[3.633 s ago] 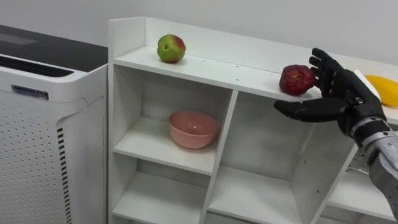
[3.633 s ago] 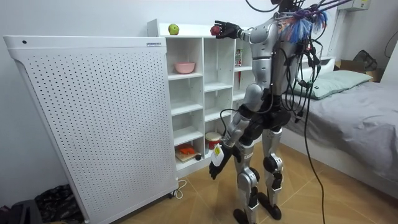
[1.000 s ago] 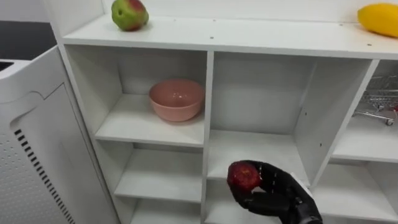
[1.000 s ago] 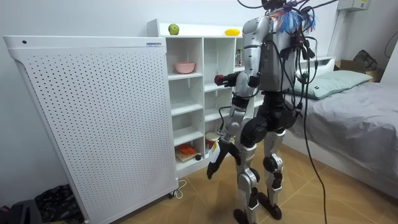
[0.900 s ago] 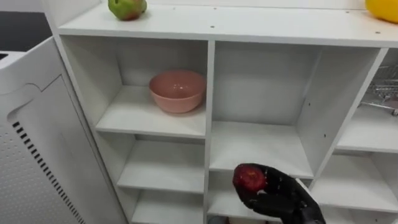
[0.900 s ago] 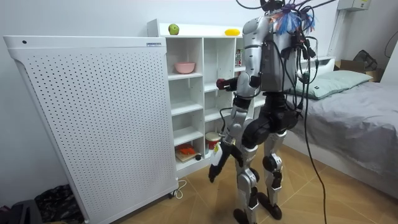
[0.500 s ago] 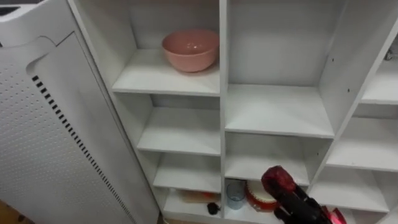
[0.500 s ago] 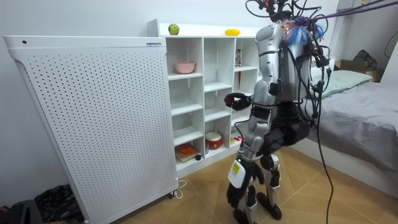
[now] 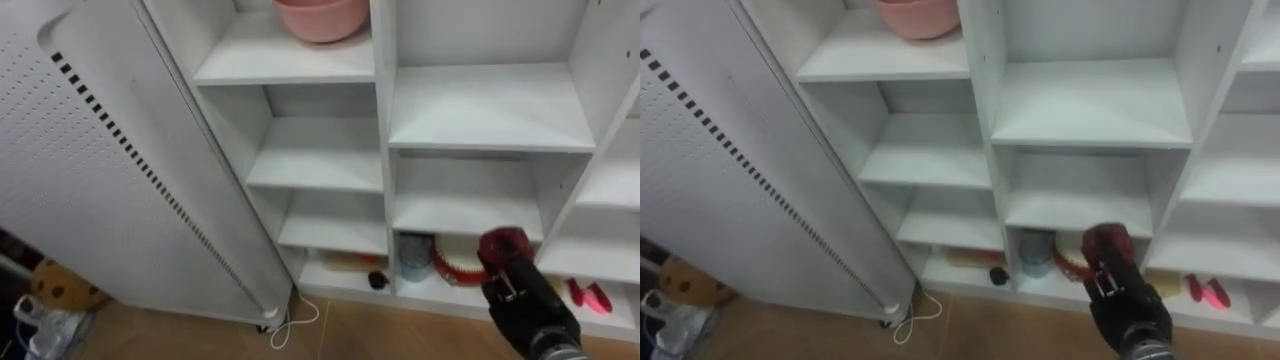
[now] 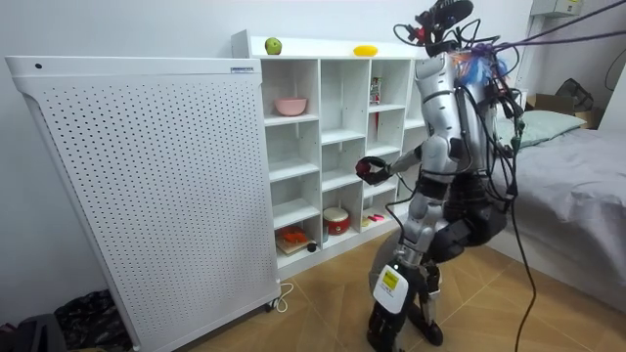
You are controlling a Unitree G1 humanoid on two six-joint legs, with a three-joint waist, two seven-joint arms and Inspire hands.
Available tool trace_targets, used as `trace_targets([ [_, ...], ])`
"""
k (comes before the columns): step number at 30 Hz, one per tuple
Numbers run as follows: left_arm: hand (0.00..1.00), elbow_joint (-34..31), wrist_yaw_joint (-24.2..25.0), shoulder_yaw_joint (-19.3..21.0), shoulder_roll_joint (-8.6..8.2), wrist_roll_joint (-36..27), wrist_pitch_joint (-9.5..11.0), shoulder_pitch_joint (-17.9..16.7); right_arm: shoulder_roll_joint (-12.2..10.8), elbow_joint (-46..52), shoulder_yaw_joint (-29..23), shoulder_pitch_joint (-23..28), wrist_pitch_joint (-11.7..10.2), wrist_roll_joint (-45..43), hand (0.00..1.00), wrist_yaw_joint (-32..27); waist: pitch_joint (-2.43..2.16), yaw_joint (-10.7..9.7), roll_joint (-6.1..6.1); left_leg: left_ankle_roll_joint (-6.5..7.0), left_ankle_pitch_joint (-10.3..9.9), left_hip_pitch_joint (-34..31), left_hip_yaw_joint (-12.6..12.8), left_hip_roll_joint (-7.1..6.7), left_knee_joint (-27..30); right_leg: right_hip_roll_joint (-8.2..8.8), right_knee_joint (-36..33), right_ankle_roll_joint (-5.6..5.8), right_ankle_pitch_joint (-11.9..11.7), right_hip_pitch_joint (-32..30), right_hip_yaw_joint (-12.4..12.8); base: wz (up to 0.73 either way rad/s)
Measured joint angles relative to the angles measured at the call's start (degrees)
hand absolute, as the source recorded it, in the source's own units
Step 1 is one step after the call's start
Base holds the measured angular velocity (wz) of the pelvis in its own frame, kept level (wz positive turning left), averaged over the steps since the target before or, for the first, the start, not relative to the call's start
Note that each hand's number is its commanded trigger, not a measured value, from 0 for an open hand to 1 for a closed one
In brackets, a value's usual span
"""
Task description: Arrange fruit in the closet
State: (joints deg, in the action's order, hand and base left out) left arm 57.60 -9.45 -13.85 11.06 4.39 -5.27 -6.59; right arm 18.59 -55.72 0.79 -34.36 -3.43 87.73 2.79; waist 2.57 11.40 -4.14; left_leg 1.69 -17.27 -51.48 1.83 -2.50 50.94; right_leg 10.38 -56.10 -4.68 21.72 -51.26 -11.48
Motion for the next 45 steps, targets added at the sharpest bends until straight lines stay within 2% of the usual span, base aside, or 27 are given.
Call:
trace_targets([
  [4, 0.00, -1.6, -0.9, 0.0, 0.52, 0.0, 0.1, -0.1, 2.3, 0.0, -1.1, -1.2, 1.0, 2.3, 1.00, 0.0, -0.05, 1.2, 0.16, 0.14, -0.1, -4.1, 0.8, -0.01, 2.8, 0.96, -3.0, -0.54, 0.5, -4.0, -0.3, 0.09],
  [8, 0.00, -1.6, -1.2, 0.1, 1.21, -0.1, 0.4, -0.2, 3.8, 0.0, -2.8, -3.7, 0.9, 3.0, 1.00, -0.2, -0.08, 1.6, 0.25, 0.13, -0.4, -6.3, 0.9, 0.11, 4.2, 1.65, -4.7, -0.78, 1.0, -6.0, -0.6, 0.07],
  [10, 0.00, -1.6, -1.2, 0.0, 1.50, -0.2, 0.5, -0.3, 4.0, 0.0, -3.2, -5.2, 0.9, 3.0, 1.00, -0.2, -0.09, 1.5, 0.24, 0.14, -0.4, -7.0, 1.1, 0.83, 4.7, 1.65, -4.7, -0.94, 1.0, -6.1, -1.4, 0.07],
  [15, 0.00, -2.5, -1.3, -0.8, 1.96, -0.3, 0.6, -1.2, 5.0, 0.0, -4.5, -7.3, 0.8, 3.5, 1.00, -0.2, -0.27, 1.4, 0.73, 0.22, -0.4, -8.0, 1.1, 1.16, 4.9, 1.46, -4.6, -0.89, 0.9, -6.8, -1.7, 0.03],
  [19, 0.00, -3.0, -1.6, -1.1, 4.06, -0.2, 0.8, -1.8, 5.3, 0.2, -4.5, -8.0, 0.7, 3.1, 1.00, -1.2, -0.40, 1.3, 1.36, 0.20, -0.4, -8.2, 1.3, 1.71, 5.1, 1.12, -4.5, -0.98, 0.9, -6.8, -1.8, -0.02],
  [23, 0.00, -3.2, -2.6, -1.0, 4.36, -0.3, 0.8, -1.9, 5.4, 0.7, -4.5, -10.8, -0.8, 2.7, 1.00, -3.5, -0.41, 1.2, 1.36, 0.15, -0.5, -8.3, 1.2, 1.84, 5.4, 0.81, -4.5, -1.05, 0.9, -7.0, -1.7, -0.04],
  [24, 0.00, -3.4, -2.6, -1.0, 4.37, -0.3, 0.9, -1.9, 5.5, 0.7, -4.5, -11.3, -0.9, 2.6, 0.13, -3.7, -0.41, 1.2, 1.36, 0.15, -0.5, -8.3, 1.2, 1.84, 5.4, 0.81, -4.5, -1.05, 0.9, -7.0, -1.7, 0.00],
  [25, 0.00, -3.4, -2.6, -1.1, 4.37, -0.3, 1.1, -1.9, 5.6, 0.7, -4.4, -12.3, -1.0, 2.5, 0.00, -4.1, -0.41, 1.3, 1.36, 0.15, -0.5, -8.3, 1.2, 1.83, 5.4, 0.82, -4.5, -1.05, 0.9, -7.0, -1.7, 0.00],
  [29, 0.00, -3.4, -2.7, -1.2, 4.47, -0.3, 1.2, -2.1, 5.8, 0.7, -4.3, -14.4, -1.0, 1.8, 0.00, -6.0, -0.42, 1.7, 1.40, 0.16, -0.5, -8.3, 1.2, 1.85, 5.5, 0.85, -4.5, -1.06, 0.9, -6.9, -1.8, 0.00],
  [37, 0.00, -4.8, -3.3, -1.2, 5.20, -0.3, 1.1, -3.5, 6.1, 0.7, -4.3, -15.0, -1.0, 0.7, 0.00, -11.2, -0.42, 1.7, 1.46, 0.27, -0.6, -8.6, 1.2, 1.69, 5.5, 1.13, -4.7, -1.02, 0.9, -7.3, -1.8, 0.00],
  [45, 0.00, -4.8, -3.9, -1.2, 5.27, 0.1, 1.8, -4.6, 6.8, 0.7, -4.3, -17.1, -2.9, 0.2, 0.00, -14.7, -0.39, 1.5, 1.92, 0.29, -0.5, -8.9, 1.1, 1.56, 5.5, 1.31, -4.9, -1.03, 0.9, -7.8, -1.7, 0.00],
])
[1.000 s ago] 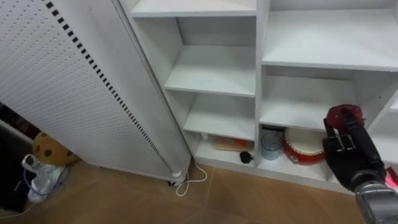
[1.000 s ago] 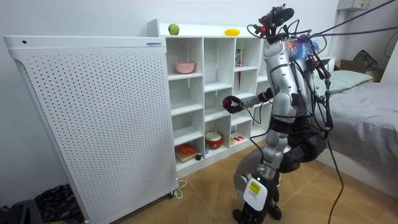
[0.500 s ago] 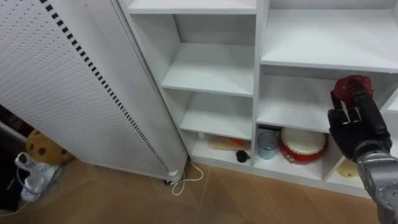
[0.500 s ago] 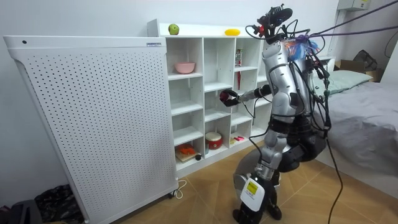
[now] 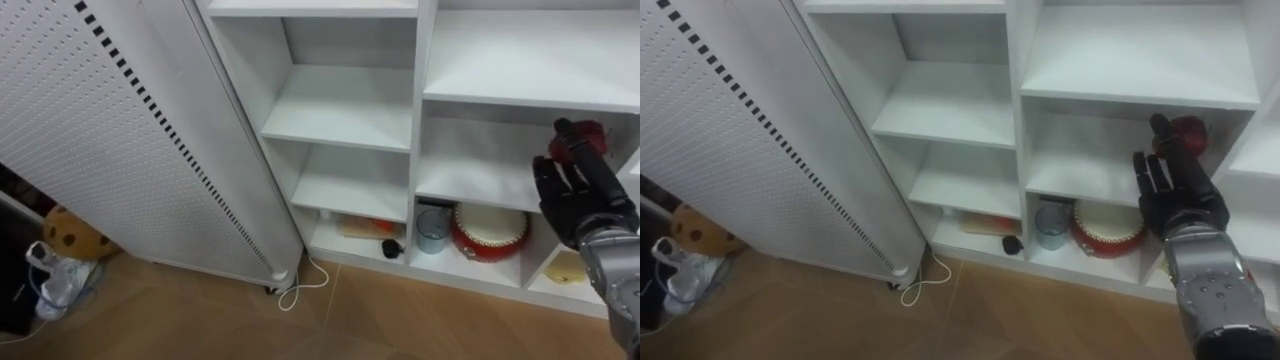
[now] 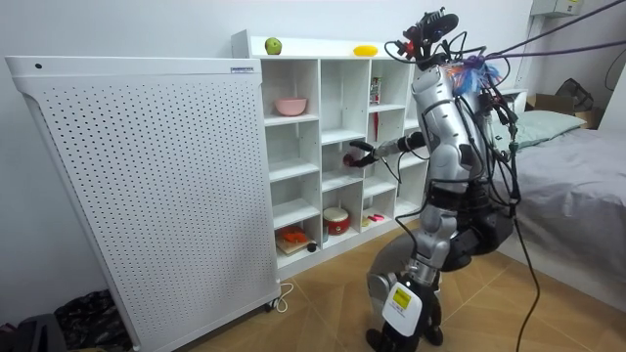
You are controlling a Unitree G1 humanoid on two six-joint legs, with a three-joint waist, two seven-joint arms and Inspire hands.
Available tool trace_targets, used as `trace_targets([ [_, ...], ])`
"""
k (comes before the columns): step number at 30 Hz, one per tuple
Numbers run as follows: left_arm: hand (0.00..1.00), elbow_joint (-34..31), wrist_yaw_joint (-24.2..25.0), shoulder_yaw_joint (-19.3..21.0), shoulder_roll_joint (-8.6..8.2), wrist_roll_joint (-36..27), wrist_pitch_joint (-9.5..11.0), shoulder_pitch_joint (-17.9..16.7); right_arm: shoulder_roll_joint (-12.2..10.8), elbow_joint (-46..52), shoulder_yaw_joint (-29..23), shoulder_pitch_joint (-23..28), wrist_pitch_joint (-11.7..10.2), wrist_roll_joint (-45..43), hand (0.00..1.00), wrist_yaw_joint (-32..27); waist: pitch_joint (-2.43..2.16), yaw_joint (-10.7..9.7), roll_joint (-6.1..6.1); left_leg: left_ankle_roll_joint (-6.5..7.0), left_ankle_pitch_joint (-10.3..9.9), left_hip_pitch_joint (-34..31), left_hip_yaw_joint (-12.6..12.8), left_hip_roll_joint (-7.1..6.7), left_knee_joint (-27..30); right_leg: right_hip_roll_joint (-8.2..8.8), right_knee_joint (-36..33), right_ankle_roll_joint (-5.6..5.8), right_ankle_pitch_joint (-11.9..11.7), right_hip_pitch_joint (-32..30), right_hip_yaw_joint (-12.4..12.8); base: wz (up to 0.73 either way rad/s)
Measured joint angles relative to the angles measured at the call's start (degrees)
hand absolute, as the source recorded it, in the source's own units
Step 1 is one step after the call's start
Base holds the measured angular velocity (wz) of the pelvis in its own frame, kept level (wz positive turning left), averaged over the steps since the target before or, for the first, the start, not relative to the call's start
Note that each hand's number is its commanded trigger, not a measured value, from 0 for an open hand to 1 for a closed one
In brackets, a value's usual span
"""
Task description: Arrange fruit in the closet
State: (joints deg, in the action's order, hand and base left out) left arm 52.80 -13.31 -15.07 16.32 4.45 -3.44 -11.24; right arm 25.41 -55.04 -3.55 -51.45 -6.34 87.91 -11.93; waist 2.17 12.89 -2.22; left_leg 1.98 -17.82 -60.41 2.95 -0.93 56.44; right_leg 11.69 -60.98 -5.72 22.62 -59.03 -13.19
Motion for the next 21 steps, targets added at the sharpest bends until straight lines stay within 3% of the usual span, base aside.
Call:
trace_targets([
  [8, 0.00, 0.0, -0.2, 0.0, 0.58, 0.1, 0.9, -0.6, 1.0, 0.0, 0.2, 0.0, 0.0, -0.3, 0.00, -0.6, 0.10, -0.1, 0.93, 0.01, 0.0, 0.1, -0.1, 0.00, 0.2, 0.07, 0.1, 0.03, 0.0, 0.4, -0.2, 0.00],
  [21, 0.00, 0.1, 0.0, 0.0, 0.80, 0.1, 0.9, -1.2, 1.1, -0.1, 2.4, 2.1, -0.1, -1.0, 0.00, 0.1, 0.17, 0.0, 1.05, 0.01, 0.0, 3.2, 0.0, 0.36, -1.1, -0.06, 1.7, -0.03, 0.1, 3.8, -1.0, -0.01],
])
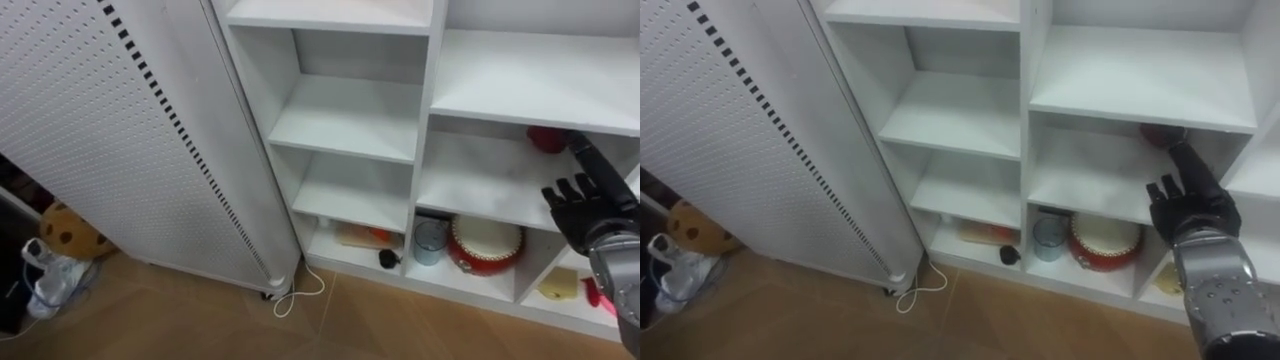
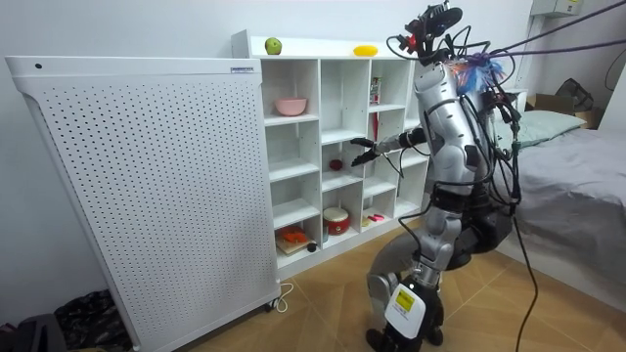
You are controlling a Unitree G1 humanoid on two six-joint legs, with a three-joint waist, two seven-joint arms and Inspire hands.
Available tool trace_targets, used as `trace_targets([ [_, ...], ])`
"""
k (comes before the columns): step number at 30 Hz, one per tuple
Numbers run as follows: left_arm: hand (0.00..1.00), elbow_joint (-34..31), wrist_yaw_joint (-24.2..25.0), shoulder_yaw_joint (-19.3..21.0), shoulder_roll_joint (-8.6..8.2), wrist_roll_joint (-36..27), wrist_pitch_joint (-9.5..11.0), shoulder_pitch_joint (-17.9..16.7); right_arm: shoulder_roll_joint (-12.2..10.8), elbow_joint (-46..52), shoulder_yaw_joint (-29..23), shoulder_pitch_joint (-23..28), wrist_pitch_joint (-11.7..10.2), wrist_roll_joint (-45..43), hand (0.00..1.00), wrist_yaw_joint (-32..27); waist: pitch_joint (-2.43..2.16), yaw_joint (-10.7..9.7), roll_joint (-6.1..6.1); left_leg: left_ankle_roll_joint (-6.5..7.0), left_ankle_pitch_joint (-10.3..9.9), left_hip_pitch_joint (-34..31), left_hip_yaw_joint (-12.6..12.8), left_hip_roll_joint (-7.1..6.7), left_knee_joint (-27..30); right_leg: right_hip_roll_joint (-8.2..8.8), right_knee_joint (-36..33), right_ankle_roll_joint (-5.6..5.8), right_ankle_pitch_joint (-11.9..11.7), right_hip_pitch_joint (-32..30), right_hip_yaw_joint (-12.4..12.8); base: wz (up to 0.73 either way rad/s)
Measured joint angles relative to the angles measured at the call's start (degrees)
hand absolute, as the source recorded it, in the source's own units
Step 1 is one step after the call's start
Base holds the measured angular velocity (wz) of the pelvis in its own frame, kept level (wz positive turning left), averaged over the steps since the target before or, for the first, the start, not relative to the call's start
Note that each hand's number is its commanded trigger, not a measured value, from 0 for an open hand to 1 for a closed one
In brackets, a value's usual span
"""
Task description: Arrange fruit in the closet
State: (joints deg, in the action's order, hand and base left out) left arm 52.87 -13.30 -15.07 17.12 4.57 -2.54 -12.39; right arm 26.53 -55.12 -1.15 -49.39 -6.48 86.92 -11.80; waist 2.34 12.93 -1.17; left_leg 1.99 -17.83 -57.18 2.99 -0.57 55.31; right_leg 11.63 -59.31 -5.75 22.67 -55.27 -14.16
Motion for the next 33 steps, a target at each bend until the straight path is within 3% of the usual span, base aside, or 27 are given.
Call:
trace_targets([
  [7, 0.00, 0.0, 1.2, 0.0, 0.08, 0.1, 0.0, 0.0, 0.0, -4.0, 1.8, 4.0, 0.4, 0.0, 0.00, 6.3, 0.08, 0.2, -0.09, -0.02, 0.0, 5.9, -0.2, 0.25, -3.8, -0.82, 4.1, 0.44, -0.3, 5.9, -0.4, -0.02],
  [11, 0.00, 0.3, 2.9, 0.4, 0.09, 0.2, -0.3, 0.3, 0.0, -7.5, 2.1, 7.5, 2.3, -0.8, 0.00, 11.5, 0.30, 0.5, -0.11, -0.25, -0.1, 10.3, -0.5, 0.86, -6.3, -2.08, 7.7, 0.97, -0.8, 10.7, -0.7, -0.05],
  [18, 0.00, 4.3, 4.0, 1.0, 0.08, 2.7, -0.9, 1.4, -0.2, -12.2, 3.4, 16.6, 4.5, -2.2, 0.00, 19.0, 0.51, -0.2, 0.22, -0.20, 0.6, 19.7, -0.1, 0.78, -14.3, -2.88, 15.7, 2.08, -2.1, 20.1, -1.4, -0.01],
  [20, 0.00, 7.5, 4.0, 2.7, 0.07, 3.0, -0.8, 3.2, -1.6, -13.4, 3.8, 21.5, 5.1, -4.8, 0.00, 20.7, 0.57, -0.3, 1.14, -0.34, 1.3, 24.0, 0.0, 0.68, -17.8, -3.29, 19.2, 2.53, -2.4, 24.3, -1.6, 0.00],
  [24, 0.00, 10.1, 3.9, 4.1, -0.08, 3.6, -0.7, 4.2, -4.9, -13.6, 4.6, 27.6, 5.3, -7.5, 0.00, 22.0, 0.38, -2.3, 1.40, -0.58, 1.6, 30.3, 0.0, 1.09, -22.7, -4.82, 25.7, 3.26, -4.1, 31.3, -2.3, 0.00],
  [26, 0.00, 10.3, 3.8, 4.5, -0.26, 4.3, -0.5, 4.0, -6.9, -14.1, 6.6, 33.8, 5.3, -10.6, 0.00, 24.4, -0.52, -3.7, 2.06, -0.65, 2.1, 35.6, 0.0, 1.03, -26.8, -5.76, 31.2, 4.07, -5.1, 36.9, -2.5, 0.00],
  [28, 0.00, 10.3, 3.5, 6.5, -0.87, 6.4, 0.2, 3.6, -8.7, -14.0, 6.6, 39.5, 5.4, -15.0, 0.00, 25.8, -1.00, -5.4, 2.63, -0.64, 2.1, 39.6, 0.1, 0.79, -29.6, -5.94, 34.3, 4.54, -5.4, 41.3, -3.3, 0.10],
  [29, 0.00, 10.2, 3.2, 7.3, -1.20, 6.8, 0.6, 3.0, -9.7, -13.9, 6.6, 43.3, 5.5, -16.7, 0.00, 26.4, -1.59, -5.7, 3.06, -0.65, 2.1, 42.3, 0.1, 0.78, -31.5, -6.42, 36.4, 5.12, -5.8, 43.8, -3.1, 0.00],
  [33, 0.00, 10.1, 2.5, 8.5, -2.15, 7.5, 1.3, 1.6, -11.5, -14.1, 6.7, 51.0, 5.8, -20.5, 0.00, 27.0, -2.09, -8.0, 3.59, -0.71, 2.2, 50.2, 0.2, 0.75, -37.1, -7.94, 43.0, 5.92, -7.5, 51.5, -1.8, -0.23],
])
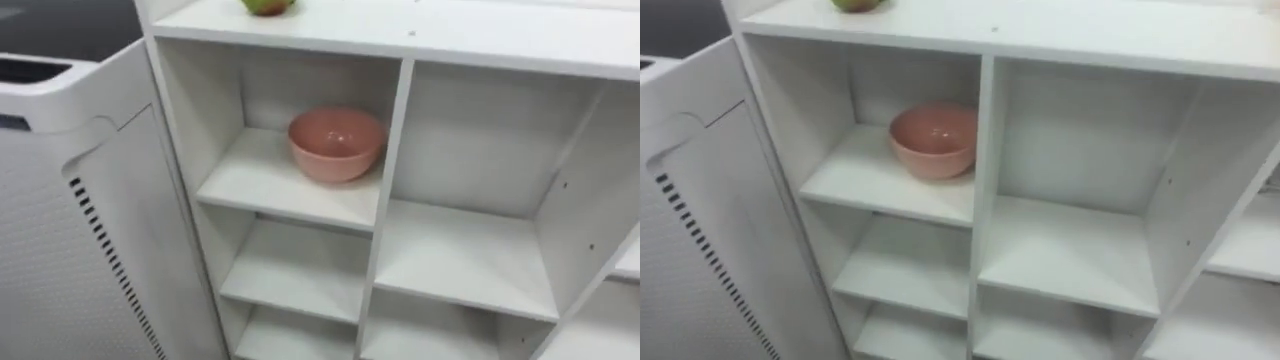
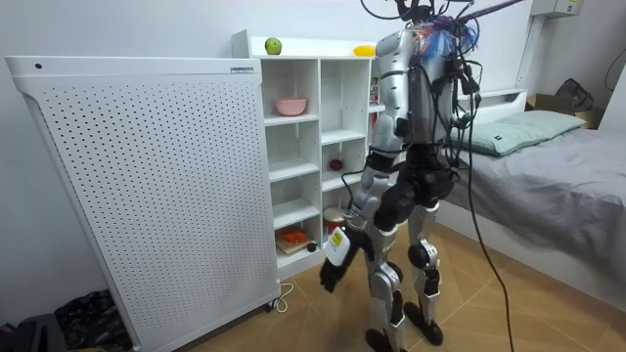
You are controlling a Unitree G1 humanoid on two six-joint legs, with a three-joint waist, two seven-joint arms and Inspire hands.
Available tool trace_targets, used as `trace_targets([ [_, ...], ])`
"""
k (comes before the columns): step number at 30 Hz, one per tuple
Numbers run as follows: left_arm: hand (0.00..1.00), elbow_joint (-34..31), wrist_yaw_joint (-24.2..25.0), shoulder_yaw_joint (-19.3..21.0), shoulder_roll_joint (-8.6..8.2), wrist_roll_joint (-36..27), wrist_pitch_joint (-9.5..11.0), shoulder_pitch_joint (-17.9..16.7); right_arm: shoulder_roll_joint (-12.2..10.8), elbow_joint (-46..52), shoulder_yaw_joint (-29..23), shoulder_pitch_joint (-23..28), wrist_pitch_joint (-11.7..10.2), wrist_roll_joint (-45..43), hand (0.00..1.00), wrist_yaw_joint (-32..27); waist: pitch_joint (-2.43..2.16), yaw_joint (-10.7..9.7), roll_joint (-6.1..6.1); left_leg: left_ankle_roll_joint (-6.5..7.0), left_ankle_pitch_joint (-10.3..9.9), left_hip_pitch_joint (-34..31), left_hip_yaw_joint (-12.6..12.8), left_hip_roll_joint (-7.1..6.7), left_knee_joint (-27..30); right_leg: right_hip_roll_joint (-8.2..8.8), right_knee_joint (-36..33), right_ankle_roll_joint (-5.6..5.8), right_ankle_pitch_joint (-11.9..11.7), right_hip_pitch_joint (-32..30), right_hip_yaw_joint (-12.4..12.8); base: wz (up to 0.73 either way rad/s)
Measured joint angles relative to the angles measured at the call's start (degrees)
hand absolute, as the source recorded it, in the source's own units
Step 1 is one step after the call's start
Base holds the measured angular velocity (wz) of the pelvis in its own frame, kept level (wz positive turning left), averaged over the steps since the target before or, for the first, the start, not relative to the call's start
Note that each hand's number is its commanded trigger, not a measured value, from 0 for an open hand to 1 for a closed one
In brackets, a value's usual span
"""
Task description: Arrange fruit in the closet
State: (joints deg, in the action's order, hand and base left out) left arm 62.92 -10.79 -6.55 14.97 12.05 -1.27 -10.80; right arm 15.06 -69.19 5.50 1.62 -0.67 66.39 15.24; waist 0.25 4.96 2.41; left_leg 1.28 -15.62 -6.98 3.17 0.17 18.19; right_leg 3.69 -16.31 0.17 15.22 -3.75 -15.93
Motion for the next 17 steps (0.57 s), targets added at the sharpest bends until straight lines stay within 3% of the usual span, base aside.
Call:
trace_targets([
  [5, 0.00, -0.2, -2.1, 2.1, -2.93, 2.6, 0.9, 0.0, -1.3, -2.6, 0.0, 4.3, -0.1, -7.0, 0.00, 0.4, -0.01, -1.7, 0.05, 0.00, 0.0, 7.1, 0.9, 0.01, -4.4, -1.10, 5.0, 0.47, -1.6, 6.6, 0.8, -0.29],
  [9, 0.00, -1.1, -2.6, 3.0, -3.48, 3.5, 0.9, -1.3, -3.3, -2.6, -0.1, 6.7, -0.1, -13.7, 0.00, 0.4, -0.13, -2.7, 0.51, -0.01, 0.0, 10.6, 1.3, 0.10, -6.1, -1.70, 6.9, 0.66, -1.9, 9.1, 3.5, -0.14],
  [11, 0.00, -1.0, -2.7, 6.7, -4.58, 4.9, 0.1, -2.2, -4.2, -2.5, -0.1, 8.0, 0.0, -19.3, 0.00, 0.4, -0.16, -3.4, 0.61, -0.01, 0.0, 12.7, 1.3, 0.05, -7.0, -1.83, 7.9, 0.66, -1.9, 10.9, 4.9, -0.10],
  [15, 0.00, -0.4, -2.7, 7.8, -5.12, 5.1, -0.8, -2.5, -5.0, -2.6, -0.8, 9.7, 0.1, -24.2, 0.00, -0.3, -0.15, -4.1, 0.59, -0.01, 0.0, 13.7, 1.4, 0.02, -7.0, -1.87, 7.8, 0.70, -2.0, 12.0, 5.2, -0.03],
  [17, 0.00, 1.2, -2.6, 8.8, -5.34, 5.7, -1.5, -2.5, -5.9, -3.4, -2.3, 9.8, 0.4, -27.1, 0.00, -1.2, -0.13, -4.7, 0.56, -0.01, 0.0, 14.2, 1.6, 0.01, -7.0, -1.98, 7.8, 0.70, -2.0, 12.2, 6.7, -0.05],
])
